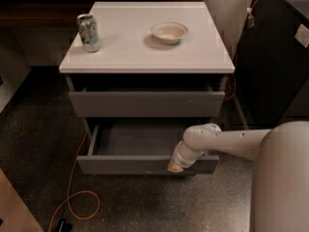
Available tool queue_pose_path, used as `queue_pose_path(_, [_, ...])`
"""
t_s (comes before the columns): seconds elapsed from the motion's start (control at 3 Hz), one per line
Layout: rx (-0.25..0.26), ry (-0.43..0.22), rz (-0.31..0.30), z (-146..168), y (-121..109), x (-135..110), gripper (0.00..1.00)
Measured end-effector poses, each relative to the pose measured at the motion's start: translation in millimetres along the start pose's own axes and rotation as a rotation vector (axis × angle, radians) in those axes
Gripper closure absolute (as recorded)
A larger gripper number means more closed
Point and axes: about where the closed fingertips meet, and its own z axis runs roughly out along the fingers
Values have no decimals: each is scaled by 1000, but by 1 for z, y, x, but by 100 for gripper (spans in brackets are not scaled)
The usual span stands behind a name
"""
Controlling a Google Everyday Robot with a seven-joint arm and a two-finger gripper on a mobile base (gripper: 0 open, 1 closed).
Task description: Close middle drawer
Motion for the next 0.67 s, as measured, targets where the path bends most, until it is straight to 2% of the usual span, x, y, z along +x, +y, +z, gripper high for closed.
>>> queue_pose_path(0.67, [31,-52,14,3,-37,3,100])
